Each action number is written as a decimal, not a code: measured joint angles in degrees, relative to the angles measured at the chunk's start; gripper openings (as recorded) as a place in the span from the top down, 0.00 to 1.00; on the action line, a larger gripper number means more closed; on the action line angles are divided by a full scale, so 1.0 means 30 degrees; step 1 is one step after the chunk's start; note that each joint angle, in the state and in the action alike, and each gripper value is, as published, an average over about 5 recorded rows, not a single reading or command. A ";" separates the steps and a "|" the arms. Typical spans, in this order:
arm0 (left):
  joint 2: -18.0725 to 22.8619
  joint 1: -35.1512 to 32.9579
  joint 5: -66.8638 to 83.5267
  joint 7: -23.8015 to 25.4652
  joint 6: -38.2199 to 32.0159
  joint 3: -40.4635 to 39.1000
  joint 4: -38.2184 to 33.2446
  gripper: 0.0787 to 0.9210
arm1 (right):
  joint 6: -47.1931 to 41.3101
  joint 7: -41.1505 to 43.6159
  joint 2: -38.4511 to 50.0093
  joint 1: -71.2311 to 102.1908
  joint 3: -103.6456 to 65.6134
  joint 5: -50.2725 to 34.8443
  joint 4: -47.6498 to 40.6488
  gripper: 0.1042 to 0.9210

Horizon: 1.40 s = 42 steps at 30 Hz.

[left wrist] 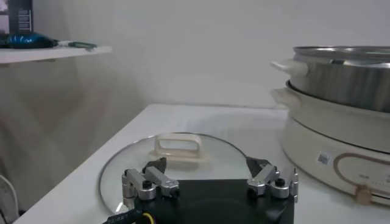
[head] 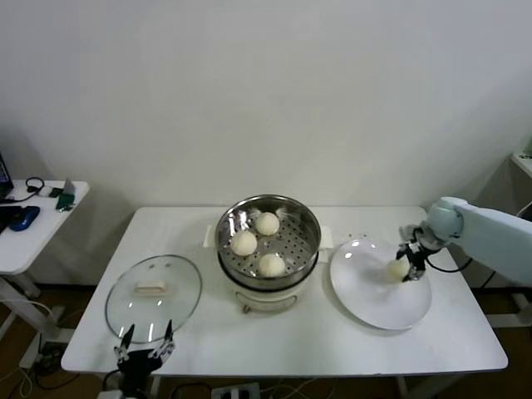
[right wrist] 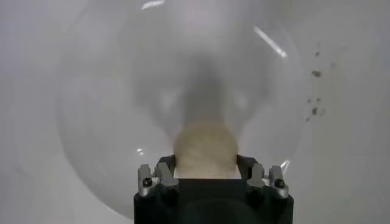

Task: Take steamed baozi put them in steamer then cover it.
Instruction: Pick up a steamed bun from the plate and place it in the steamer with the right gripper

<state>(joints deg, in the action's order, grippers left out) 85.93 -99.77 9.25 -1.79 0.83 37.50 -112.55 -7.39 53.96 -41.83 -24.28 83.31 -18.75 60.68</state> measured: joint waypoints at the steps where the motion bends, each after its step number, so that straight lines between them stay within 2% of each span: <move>1: 0.0000 0.0006 -0.0012 0.0008 0.0015 -0.0016 -0.0038 0.12 | -0.0025 0.0090 -0.0061 -0.0780 0.0485 -0.0473 0.0291 0.31; 10: -0.0052 0.0045 -0.0025 0.0018 0.0023 -0.0154 -0.0166 0.12 | -0.0813 0.0431 -0.1635 -0.8093 0.3683 -0.5359 0.3289 0.31; 18: -0.0043 0.0154 0.0092 0.0018 0.0023 -0.0123 -0.0213 0.12 | -0.2067 -0.0695 -0.3881 -1.0065 0.3821 -0.7814 0.5540 0.31; 28: -0.0043 0.0080 0.0197 0.0017 0.0101 0.0094 -0.0303 0.12 | -0.2952 -0.2010 -0.6206 -0.8030 0.3372 -0.6942 0.5561 0.30; 42: -0.0016 0.0072 0.0244 0.0000 0.0110 0.0167 -0.0312 0.12 | -0.3490 -0.3025 -0.7263 -0.4827 0.2961 -0.5225 0.4633 0.29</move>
<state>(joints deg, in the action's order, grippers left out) 85.89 -99.55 9.98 -1.79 1.16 38.00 -113.49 -17.86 44.88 -63.62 -38.76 92.19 -34.43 74.58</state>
